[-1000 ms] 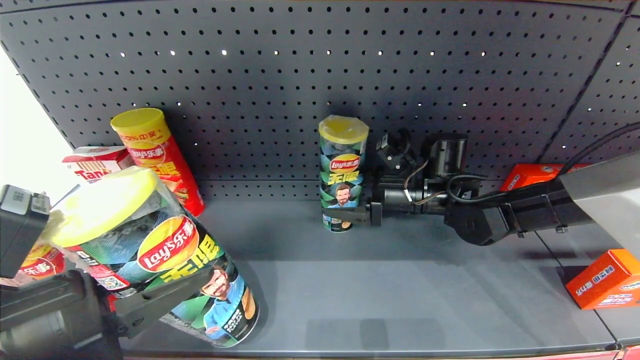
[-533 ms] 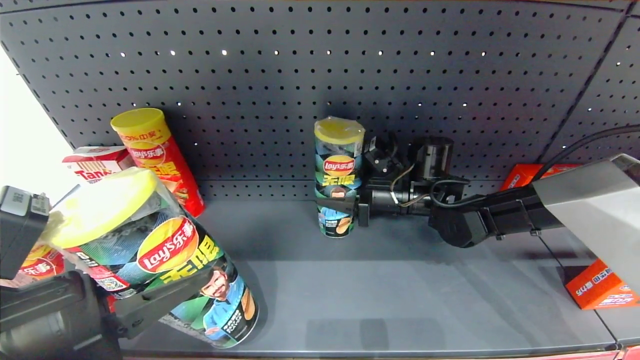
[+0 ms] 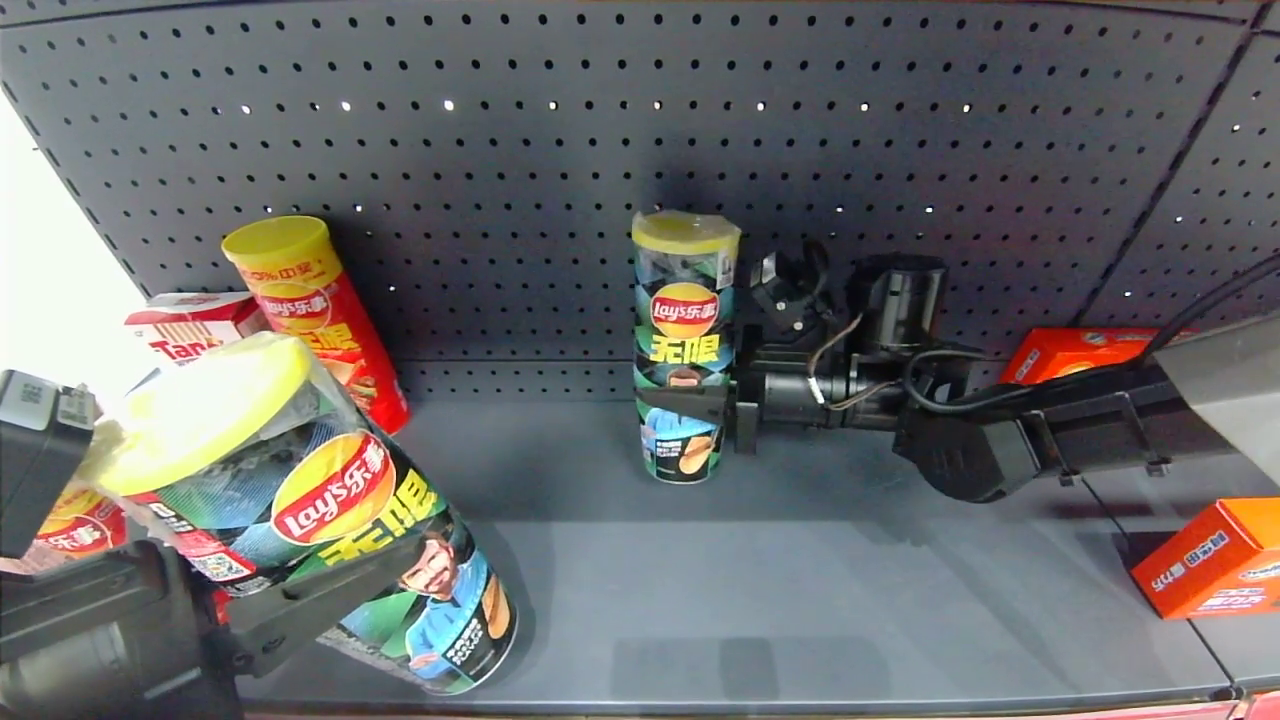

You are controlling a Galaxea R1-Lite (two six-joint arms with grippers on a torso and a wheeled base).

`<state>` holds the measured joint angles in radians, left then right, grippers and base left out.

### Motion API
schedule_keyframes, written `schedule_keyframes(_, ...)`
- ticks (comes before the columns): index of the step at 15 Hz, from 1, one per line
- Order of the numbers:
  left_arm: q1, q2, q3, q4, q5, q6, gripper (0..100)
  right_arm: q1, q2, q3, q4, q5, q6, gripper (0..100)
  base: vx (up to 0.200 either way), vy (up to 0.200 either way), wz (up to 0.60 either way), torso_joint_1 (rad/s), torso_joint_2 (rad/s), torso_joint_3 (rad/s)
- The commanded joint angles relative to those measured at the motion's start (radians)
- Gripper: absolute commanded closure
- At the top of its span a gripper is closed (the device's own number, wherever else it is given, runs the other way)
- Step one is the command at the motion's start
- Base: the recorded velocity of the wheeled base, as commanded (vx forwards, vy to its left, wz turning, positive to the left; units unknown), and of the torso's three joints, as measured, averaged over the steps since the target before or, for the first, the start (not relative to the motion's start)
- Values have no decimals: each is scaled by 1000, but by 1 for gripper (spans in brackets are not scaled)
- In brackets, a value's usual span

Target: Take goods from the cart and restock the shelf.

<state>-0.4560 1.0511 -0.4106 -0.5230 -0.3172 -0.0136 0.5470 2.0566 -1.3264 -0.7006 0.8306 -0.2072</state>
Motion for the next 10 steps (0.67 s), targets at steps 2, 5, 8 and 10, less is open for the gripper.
schedule_keyframes(2, -1, 0, 3, 0, 0, 0, 100, 30, -141, 153, -88, -56, 2, 100, 0, 0, 0, 0, 0, 0)
schedule_keyframes(5, -1, 0, -2, 0, -2, 0, 100, 68, -251, 375, -220, -76, 14, 100, 0, 0, 0, 0, 0, 0)
schedule_keyframes(8, -1, 0, -2, 1, 0, 0, 100, 82, -306, 558, -329, -76, 14, 100, 0, 0, 0, 0, 0, 0)
schedule_keyframes(10, -1, 0, 0, 1, 1, 0, 100, 79, -305, 630, -396, -76, 14, 100, 0, 0, 0, 0, 0, 0)
